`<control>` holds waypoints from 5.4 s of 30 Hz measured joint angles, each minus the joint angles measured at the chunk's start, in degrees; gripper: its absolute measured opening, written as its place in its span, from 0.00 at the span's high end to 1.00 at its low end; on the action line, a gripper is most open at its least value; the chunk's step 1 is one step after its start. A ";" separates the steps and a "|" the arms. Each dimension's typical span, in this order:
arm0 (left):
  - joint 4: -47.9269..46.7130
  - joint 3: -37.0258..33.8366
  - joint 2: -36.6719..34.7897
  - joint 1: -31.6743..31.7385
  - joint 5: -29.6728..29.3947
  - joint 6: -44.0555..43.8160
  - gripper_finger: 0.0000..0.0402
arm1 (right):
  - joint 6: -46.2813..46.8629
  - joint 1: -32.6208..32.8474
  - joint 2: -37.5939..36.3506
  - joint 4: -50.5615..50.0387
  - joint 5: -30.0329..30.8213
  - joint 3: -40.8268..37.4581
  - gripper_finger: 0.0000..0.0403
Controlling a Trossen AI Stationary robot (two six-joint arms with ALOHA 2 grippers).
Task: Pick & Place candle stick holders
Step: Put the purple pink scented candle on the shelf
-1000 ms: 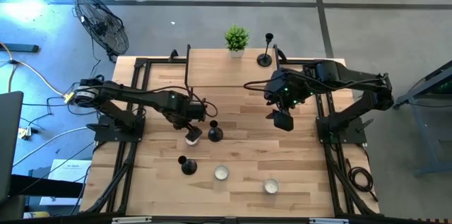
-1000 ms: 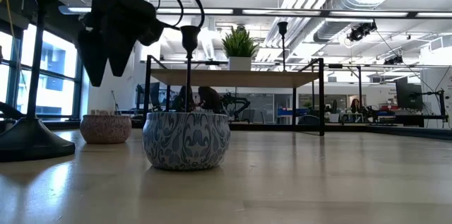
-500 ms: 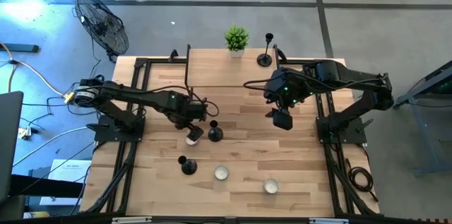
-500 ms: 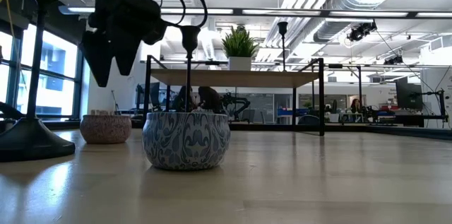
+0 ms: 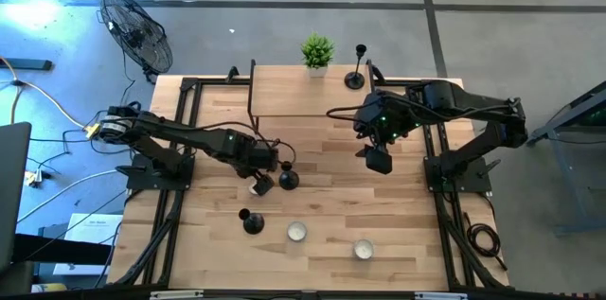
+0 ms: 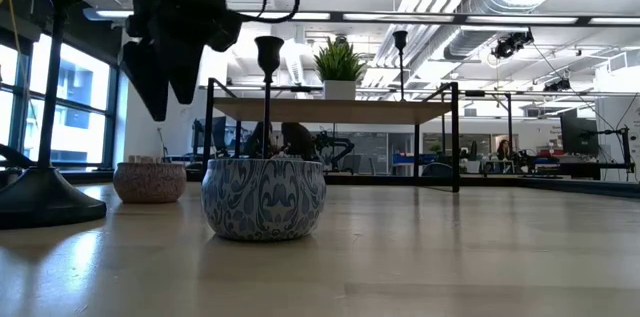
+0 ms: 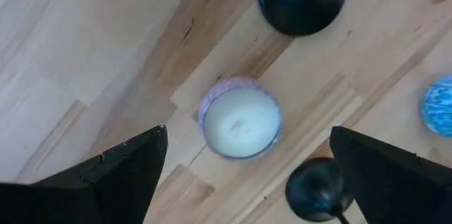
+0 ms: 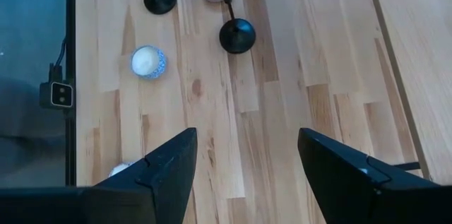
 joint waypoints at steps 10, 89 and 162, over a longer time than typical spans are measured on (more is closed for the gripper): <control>-0.49 -0.02 1.97 -0.73 -0.02 2.67 0.04 | -0.02 0.00 0.00 -0.02 -0.22 0.00 0.40; 5.32 -3.45 5.81 -1.54 4.85 -8.46 0.04 | 1.49 -0.02 0.02 1.07 -1.68 0.00 0.40; 6.82 -3.45 10.32 -2.14 -0.23 -6.72 0.04 | 1.34 0.00 0.02 2.99 -1.73 0.00 0.40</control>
